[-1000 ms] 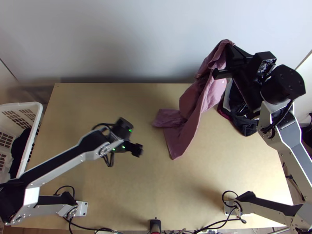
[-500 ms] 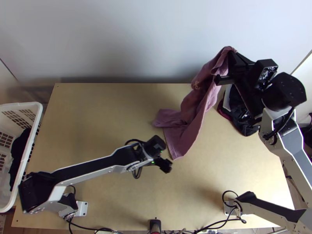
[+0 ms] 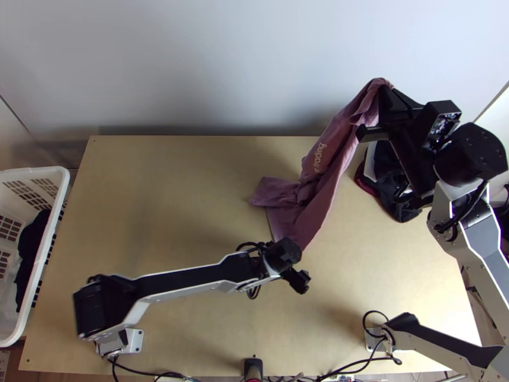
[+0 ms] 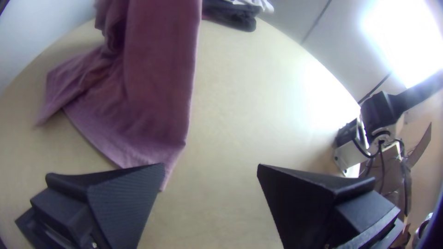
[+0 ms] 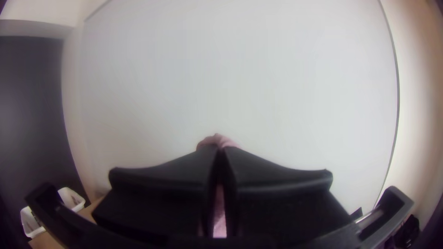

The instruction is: Fold the t-shirt

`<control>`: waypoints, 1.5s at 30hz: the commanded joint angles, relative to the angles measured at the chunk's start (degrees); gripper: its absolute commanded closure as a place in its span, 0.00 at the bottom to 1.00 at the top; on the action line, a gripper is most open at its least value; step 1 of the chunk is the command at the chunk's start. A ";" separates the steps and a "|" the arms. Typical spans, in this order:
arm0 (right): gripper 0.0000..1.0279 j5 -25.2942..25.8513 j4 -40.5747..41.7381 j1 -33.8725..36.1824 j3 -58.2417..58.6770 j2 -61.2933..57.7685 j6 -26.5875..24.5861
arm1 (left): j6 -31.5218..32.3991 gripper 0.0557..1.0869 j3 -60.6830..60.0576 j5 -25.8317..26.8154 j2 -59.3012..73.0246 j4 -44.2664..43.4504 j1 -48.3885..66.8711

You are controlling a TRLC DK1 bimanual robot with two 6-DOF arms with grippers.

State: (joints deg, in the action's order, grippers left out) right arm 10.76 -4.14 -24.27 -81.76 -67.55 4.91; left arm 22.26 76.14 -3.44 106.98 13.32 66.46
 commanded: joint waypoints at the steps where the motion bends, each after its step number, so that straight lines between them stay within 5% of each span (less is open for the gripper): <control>1: 0.97 0.05 -0.16 -0.07 -0.33 0.14 0.10 | -1.69 0.05 4.19 -7.28 8.07 -2.07 0.69; 12: 0.97 0.05 -1.48 -0.16 -0.86 0.58 0.19 | -4.51 0.05 7.09 -14.31 13.61 -2.77 -3.70; 21: 0.97 0.05 -1.48 -0.25 -1.04 0.58 0.19 | -4.86 0.06 7.71 -14.31 16.51 -1.19 -2.74; 23: 0.97 0.05 -1.48 -0.16 -1.04 0.58 0.19 | -5.03 0.23 7.80 -14.31 16.33 0.13 -2.65; 25: 0.97 0.05 -1.48 -0.07 -1.04 0.84 0.19 | -4.95 0.75 7.80 -15.72 14.84 -0.40 -2.74; 26: 0.97 0.05 -1.48 -0.07 -0.95 0.93 0.19 | -5.21 0.84 8.06 -15.63 14.13 -0.40 -3.00; 34: 0.97 0.05 -1.66 0.45 2.04 3.39 0.19 | -3.89 0.95 10.52 -4.03 -0.02 12.69 -7.57; 40: 0.97 0.05 -1.57 0.45 2.48 4.09 0.10 | -4.33 0.96 10.26 -3.68 -11.18 23.68 -15.92; 45: 0.97 0.05 -1.40 0.19 0.98 3.74 -0.60 | -9.78 0.96 8.94 -3.59 -21.90 24.12 -24.71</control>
State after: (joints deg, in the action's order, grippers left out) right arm 10.81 -5.74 -23.88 -79.81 -63.83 4.80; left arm 16.69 85.78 -8.16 97.43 33.32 51.40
